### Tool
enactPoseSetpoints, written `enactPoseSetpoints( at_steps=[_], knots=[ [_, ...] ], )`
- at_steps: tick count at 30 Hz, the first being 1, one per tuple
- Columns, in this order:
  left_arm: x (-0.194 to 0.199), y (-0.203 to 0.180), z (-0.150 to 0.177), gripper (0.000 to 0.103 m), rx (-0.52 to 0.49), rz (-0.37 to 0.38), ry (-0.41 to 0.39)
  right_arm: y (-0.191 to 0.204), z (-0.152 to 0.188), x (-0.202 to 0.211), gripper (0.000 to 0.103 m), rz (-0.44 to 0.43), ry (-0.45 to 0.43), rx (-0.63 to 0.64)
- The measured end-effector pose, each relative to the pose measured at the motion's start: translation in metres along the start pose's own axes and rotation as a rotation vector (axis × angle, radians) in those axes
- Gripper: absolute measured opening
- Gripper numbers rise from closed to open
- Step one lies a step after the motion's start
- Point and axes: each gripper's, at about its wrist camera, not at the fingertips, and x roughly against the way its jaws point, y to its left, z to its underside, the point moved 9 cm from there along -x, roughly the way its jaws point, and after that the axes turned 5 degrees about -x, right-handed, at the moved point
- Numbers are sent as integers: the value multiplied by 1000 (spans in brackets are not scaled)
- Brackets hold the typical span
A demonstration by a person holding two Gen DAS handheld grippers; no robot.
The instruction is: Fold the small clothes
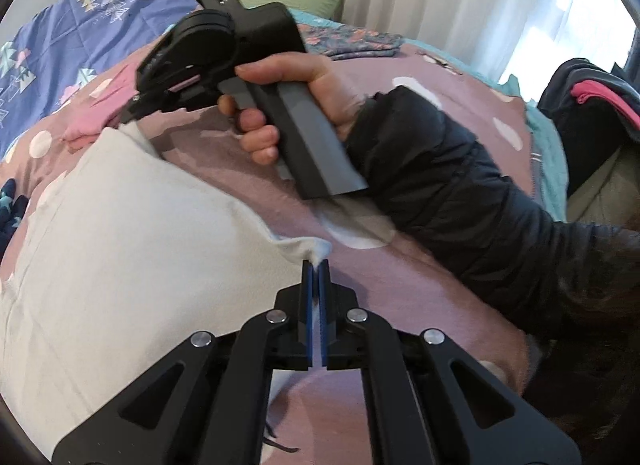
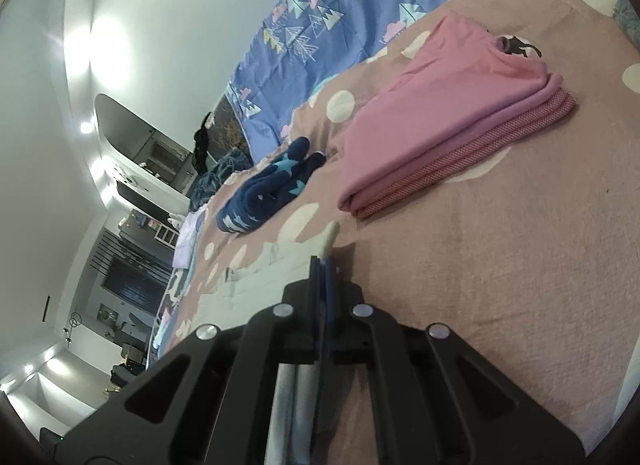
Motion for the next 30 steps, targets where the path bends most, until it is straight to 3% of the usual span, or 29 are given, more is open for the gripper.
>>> enactPoseSetpoints(
  at_steps=[3,8,11,13,15,16,18,20,22,24,25,27,28,30],
  knots=[
    [-3,-14,0,0,-36,26,0,3,1,0,2,9,-2,19],
    [-21,-7,10,3,-113,-160,48,-10,3,-8,2,35,37,-24],
    [-21,-6,12,45,-113,-208,44,-10,4,-10,2,30,46,-28],
    [-21,-13,9,51,-146,-211,28,-12,6,-10,2,33,53,-33],
    [-26,-19,8,62,-195,-250,37,-14,7,-10,3,31,60,-44],
    [-29,-20,8,62,-222,-277,46,-14,7,-9,6,27,65,-51],
    [-39,-19,11,62,-258,-322,77,-15,9,-6,8,23,70,-60],
    [-42,-15,13,62,-254,-343,83,-16,10,-3,16,21,87,-71],
    [-39,-7,9,53,-223,-353,74,-14,12,-1,23,15,108,-67],
    [-36,2,7,17,-181,-334,73,-12,16,-3,25,21,133,-46],
    [-35,5,6,10,-158,-317,70,-12,19,-6,25,40,152,-24],
    [-28,10,4,4,-99,-256,51,-7,27,-13,21,82,177,36],
    [-25,11,3,4,-74,-226,39,-4,29,-17,6,98,180,67],
    [-17,11,0,3,-42,-157,7,1,29,-19,4,101,144,75]
  ],
)
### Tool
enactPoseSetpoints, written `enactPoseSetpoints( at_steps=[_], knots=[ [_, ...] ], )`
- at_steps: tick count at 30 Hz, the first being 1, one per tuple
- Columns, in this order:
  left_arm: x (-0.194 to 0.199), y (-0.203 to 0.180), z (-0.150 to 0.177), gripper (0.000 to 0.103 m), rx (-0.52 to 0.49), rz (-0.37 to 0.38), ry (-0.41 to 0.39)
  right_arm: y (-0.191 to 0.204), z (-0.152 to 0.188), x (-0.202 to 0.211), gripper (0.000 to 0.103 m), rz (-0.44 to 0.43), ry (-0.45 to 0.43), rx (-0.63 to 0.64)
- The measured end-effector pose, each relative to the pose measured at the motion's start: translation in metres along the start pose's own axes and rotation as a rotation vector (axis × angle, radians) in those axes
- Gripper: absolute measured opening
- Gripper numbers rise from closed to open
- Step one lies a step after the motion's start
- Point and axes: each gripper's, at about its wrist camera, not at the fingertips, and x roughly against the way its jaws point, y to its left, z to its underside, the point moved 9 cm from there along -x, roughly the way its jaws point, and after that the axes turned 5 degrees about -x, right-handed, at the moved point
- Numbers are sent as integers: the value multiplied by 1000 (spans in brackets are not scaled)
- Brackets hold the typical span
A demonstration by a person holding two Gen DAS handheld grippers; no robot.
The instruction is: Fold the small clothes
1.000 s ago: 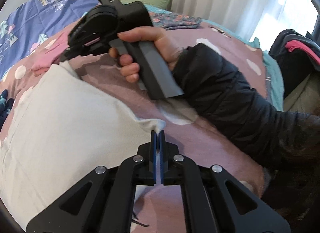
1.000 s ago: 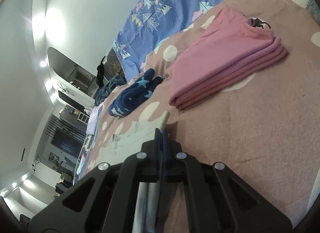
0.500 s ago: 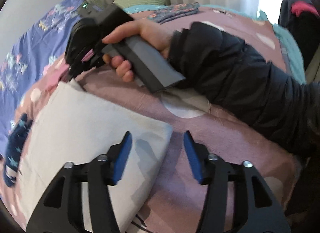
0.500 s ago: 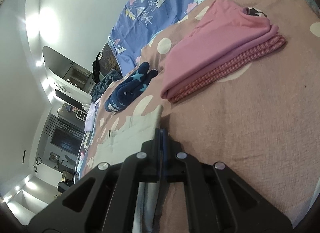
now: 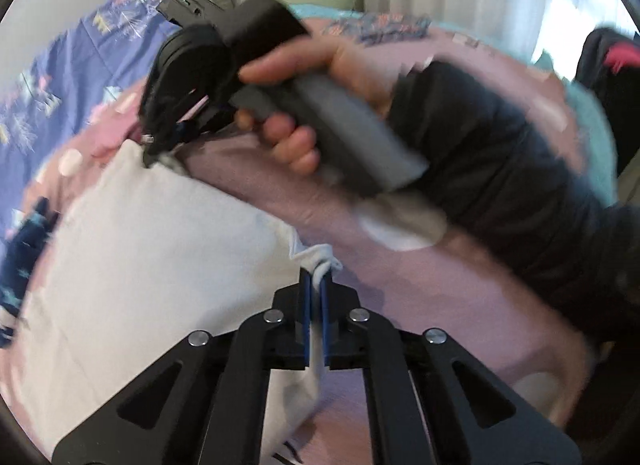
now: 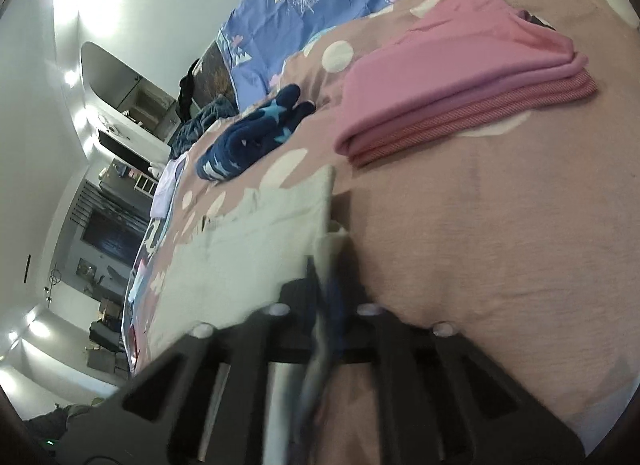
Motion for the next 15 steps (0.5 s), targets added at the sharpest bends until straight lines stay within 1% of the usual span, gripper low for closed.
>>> enactPoseSetpoints(
  at_steps=[3,4,5,6,7,9,10,11,13,15],
  knots=[
    [9,-1,-3,2,3,28,-23,25,-11,26,3,-119,-143,23],
    [9,-1,-3,2,3,34,-24,30,-13,32,3,-125,-166,34],
    [8,-2,-2,2,-1,36,-21,32,-14,34,3,-122,-175,44],
    [1,-3,0,2,-4,36,-1,25,-14,29,3,-92,-165,46],
    [-4,-4,3,2,0,43,11,15,-13,22,3,-54,-147,26],
    [-17,-8,11,2,3,63,43,-11,-10,6,2,0,-95,-60],
    [-21,-8,11,2,-2,68,49,-17,-10,4,2,-1,-91,-91],
    [-22,-10,12,2,-8,73,49,-18,-12,7,2,-20,-98,-107],
    [-22,-11,13,2,-14,74,47,-13,-14,14,2,-28,-131,-85],
    [-20,-12,12,3,-5,83,50,-12,-15,19,2,-15,-158,-70]
  ],
)
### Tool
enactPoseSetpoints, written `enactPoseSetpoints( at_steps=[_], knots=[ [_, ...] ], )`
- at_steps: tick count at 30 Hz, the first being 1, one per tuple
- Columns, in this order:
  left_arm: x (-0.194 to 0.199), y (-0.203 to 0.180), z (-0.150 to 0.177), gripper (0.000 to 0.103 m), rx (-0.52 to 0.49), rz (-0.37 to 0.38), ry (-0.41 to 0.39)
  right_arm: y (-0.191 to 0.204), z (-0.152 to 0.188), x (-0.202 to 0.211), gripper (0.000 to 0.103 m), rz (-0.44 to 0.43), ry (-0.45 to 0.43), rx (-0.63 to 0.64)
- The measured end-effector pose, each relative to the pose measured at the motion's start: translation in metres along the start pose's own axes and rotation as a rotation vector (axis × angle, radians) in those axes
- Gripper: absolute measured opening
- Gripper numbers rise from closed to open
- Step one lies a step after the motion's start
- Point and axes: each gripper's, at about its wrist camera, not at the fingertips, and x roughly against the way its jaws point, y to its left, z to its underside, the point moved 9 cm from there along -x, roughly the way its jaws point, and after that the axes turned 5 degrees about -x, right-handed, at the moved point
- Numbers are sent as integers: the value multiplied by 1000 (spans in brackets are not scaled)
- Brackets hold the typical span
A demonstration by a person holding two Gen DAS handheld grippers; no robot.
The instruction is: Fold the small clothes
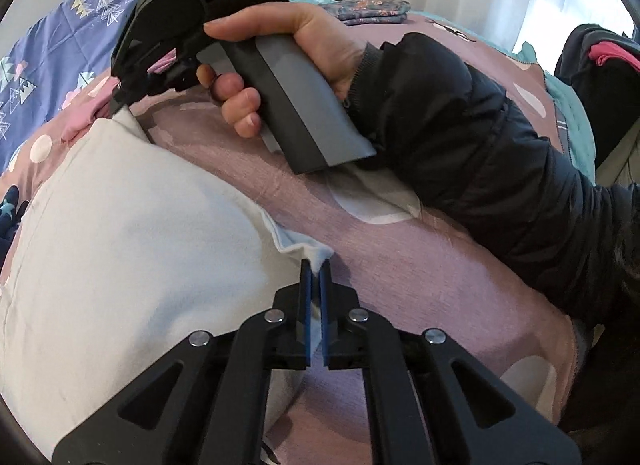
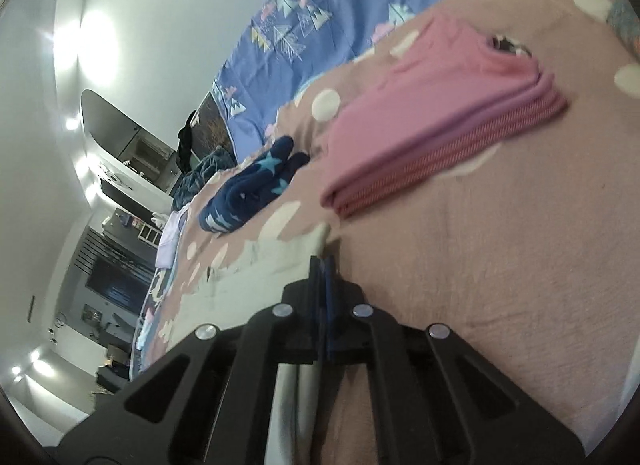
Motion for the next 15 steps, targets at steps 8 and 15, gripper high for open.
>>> enactPoseSetpoints(
  at_steps=[8,15],
  knots=[
    [9,-17,-1,16,-13,66,-21,42,2,19,6,-126,27,120],
    [4,-8,5,19,49,94,-28,9,32,-37,0,89,223,134]
  ],
)
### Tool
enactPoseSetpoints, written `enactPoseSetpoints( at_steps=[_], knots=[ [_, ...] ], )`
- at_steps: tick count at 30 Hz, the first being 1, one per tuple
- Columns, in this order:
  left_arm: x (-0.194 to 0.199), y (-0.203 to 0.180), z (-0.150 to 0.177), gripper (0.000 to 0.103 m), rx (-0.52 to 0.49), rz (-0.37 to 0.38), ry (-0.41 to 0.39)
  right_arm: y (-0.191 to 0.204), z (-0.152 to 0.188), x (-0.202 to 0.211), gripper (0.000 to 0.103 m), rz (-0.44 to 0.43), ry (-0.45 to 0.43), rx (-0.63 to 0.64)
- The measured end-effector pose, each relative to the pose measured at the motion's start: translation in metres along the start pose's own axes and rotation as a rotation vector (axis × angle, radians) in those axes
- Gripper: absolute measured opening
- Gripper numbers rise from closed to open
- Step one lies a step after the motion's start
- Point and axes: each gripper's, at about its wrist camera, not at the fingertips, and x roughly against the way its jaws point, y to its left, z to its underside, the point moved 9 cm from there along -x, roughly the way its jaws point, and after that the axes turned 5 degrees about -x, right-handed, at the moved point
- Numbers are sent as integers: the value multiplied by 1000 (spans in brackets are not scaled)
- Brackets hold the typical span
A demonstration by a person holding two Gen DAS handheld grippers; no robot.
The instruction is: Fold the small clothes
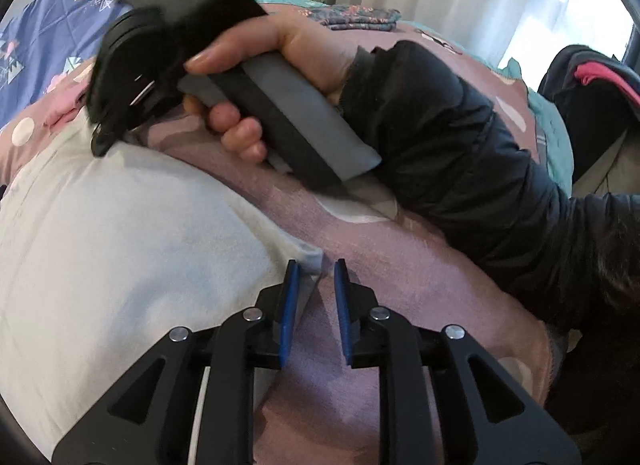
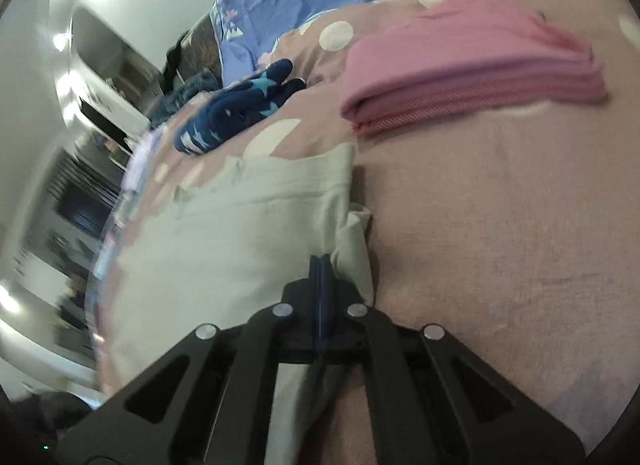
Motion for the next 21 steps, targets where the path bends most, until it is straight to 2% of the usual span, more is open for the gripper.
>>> enactPoseSetpoints(
  at_steps=[3,4,5,6,8,9,11,13,14,17,18,20,21],
  knots=[
    [20,8,4,22,-6,-50,-21,-9,-8,5,0,-74,-32,-63],
    [28,13,7,26,4,-71,-32,-11,-7,3,0,-88,-37,-60],
    [44,25,14,38,33,-116,-53,-10,-6,3,0,-91,-51,-32],
    [54,34,23,43,59,-148,-67,-6,-6,2,0,-89,-66,-2],
    [82,59,46,43,142,-221,-91,-1,-2,3,4,-104,-78,37],
    [99,73,62,43,204,-266,-105,-1,-3,2,7,-149,-75,19],
    [130,100,98,45,308,-346,-126,-4,-4,6,7,-214,-80,-38],
    [165,122,148,50,442,-444,-147,-7,-6,6,4,-225,-85,-67],
    [180,129,171,54,502,-485,-157,-8,-6,6,3,-208,-86,-69],
    [228,142,250,55,686,-591,-183,-6,-3,5,0,-80,-74,-61],
    [247,148,280,55,745,-631,-184,-2,-2,8,0,-3,-70,-63],
    [274,156,324,55,801,-694,-170,12,4,24,5,119,-109,-27],
    [284,160,339,55,817,-717,-166,28,11,36,14,209,-144,53]
  ],
)
